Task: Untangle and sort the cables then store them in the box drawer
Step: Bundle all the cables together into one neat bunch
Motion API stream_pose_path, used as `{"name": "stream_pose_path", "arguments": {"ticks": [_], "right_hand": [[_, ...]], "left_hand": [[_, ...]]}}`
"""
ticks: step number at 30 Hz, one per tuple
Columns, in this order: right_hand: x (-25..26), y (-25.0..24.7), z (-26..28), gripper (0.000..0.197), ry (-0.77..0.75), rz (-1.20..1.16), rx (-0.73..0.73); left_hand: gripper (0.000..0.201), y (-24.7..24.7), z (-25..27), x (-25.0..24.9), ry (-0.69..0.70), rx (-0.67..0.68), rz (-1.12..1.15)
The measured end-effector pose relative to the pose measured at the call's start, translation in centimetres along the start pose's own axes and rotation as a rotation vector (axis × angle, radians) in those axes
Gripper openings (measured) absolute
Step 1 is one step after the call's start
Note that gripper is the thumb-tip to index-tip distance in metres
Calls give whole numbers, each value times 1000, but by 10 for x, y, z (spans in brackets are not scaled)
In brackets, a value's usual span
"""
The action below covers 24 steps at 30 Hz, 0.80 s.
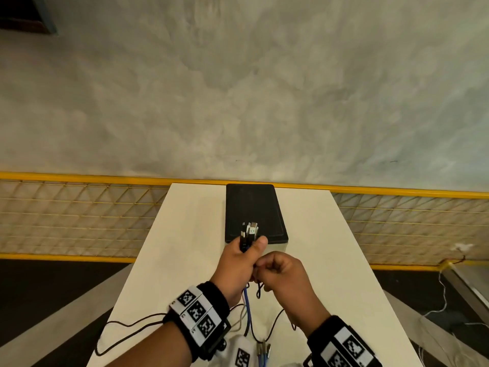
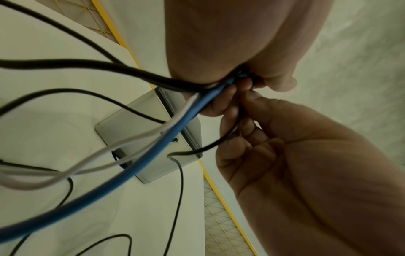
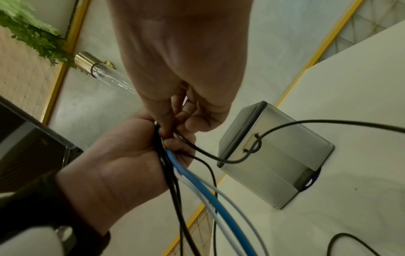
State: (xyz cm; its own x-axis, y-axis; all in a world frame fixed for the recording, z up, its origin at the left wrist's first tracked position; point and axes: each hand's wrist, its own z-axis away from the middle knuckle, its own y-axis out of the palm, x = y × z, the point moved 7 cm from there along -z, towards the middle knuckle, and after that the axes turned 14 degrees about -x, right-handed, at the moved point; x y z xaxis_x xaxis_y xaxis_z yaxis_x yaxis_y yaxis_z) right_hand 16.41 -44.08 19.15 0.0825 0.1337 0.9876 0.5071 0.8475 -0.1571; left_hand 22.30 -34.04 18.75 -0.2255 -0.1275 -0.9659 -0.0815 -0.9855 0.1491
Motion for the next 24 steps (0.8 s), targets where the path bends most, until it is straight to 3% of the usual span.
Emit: {"name": "stream_pose_path", "arguments": {"ticks": [2,4,6,9,12,17,19,21,24], "right_hand": [[3,-1,4,3,-7,15,-30],[-3,-7,6,19,68,74,-53],[-26,-11,11,38,314,156,40],[-60,-2,36,56,724,147,307],[-68,17,43,43,848,-115,364],[-53,19,17,21,893,-629,137],[-52,8,8,24,904,-756,0],[-58,-4,0,31,921,-853,-126],[-81,-26,-9,36,961,-917,-257]], "left_hand": [[26,-5,1,-2,-15,-16,-14],[29,-12,-1,-6,-10,-43,-18],[33,-18,-3,-11,4,-67,-10],[36,-19,2,-14,-37,-34,67],[43,-10,21,-7,-114,77,62],[41,-18,46,8,-153,148,-15],[38,-34,49,10,-187,135,-22],[32,-59,44,6,-189,70,-13],[22,-120,23,-11,-149,-132,31]]}}
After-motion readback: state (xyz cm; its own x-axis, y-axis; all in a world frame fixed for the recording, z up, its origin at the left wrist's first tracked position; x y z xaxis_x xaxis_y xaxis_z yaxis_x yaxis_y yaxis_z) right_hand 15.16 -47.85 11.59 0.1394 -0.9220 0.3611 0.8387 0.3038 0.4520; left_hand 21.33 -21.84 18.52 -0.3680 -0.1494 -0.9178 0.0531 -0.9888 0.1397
